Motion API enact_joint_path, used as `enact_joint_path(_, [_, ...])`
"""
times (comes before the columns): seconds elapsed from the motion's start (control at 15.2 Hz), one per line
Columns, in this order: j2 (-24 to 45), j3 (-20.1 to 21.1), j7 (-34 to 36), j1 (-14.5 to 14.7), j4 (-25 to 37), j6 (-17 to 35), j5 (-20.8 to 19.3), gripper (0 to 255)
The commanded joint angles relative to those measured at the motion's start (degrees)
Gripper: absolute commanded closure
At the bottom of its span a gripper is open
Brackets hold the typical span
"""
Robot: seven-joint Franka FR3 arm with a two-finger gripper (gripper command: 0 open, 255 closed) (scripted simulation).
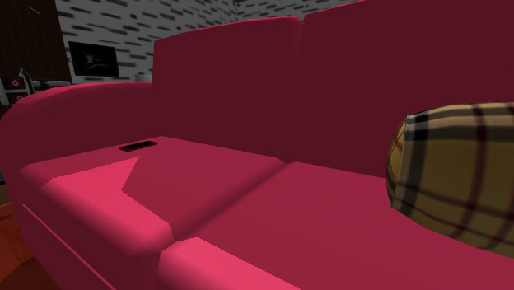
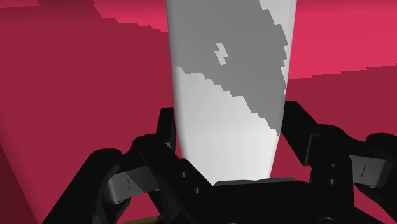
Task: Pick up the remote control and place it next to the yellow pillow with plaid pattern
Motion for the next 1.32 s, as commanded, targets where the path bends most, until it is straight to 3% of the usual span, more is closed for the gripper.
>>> enact_joint_path(0.0, [0.4, -0.2, 0.1, 0.0, -1.2, 1.7, -0.1, 255])
enact_joint_path(1.12, [8.5, -2.5, 0.1, -0.1, -9.6, 18.1, -1.3, 255])
enact_joint_path(1.25, [8.5, -2.5, 0.1, -0.1, -9.6, 18.1, -1.3, 255])
